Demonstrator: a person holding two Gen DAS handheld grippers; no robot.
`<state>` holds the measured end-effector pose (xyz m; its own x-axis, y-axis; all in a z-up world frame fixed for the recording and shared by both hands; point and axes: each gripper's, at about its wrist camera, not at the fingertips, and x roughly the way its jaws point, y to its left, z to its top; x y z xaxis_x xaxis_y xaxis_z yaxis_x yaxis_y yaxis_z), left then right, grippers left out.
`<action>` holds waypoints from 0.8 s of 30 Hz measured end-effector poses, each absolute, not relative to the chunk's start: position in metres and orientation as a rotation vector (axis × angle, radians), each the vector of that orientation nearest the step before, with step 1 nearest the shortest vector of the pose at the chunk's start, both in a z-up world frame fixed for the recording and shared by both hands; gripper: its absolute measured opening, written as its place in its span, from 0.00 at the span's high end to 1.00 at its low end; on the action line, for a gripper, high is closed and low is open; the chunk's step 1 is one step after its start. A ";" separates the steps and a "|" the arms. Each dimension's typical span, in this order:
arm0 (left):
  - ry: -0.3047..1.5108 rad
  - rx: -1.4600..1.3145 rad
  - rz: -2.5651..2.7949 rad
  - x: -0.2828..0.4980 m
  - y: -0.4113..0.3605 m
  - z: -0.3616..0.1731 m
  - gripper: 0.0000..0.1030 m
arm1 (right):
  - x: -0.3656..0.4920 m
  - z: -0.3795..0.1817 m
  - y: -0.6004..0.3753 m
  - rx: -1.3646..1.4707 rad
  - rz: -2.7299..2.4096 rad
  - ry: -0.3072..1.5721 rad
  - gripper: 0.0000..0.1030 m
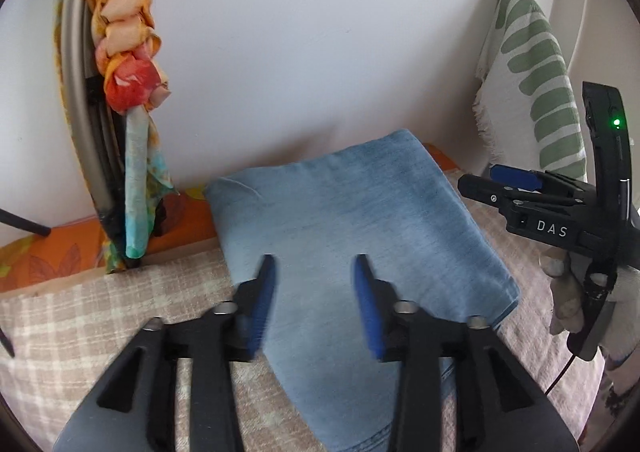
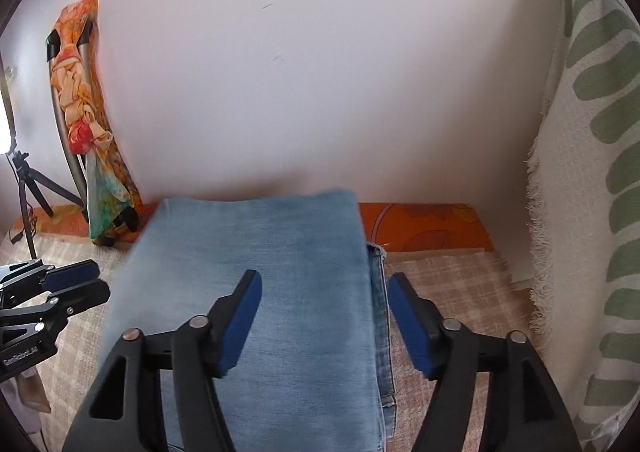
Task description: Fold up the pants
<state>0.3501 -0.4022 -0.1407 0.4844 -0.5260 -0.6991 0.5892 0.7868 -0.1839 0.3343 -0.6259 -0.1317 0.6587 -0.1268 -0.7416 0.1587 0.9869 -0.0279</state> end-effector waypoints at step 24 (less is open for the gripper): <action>0.672 0.142 -0.717 0.256 -0.369 -0.063 0.27 | 0.223 -0.055 -0.570 -0.024 -0.159 0.747 0.08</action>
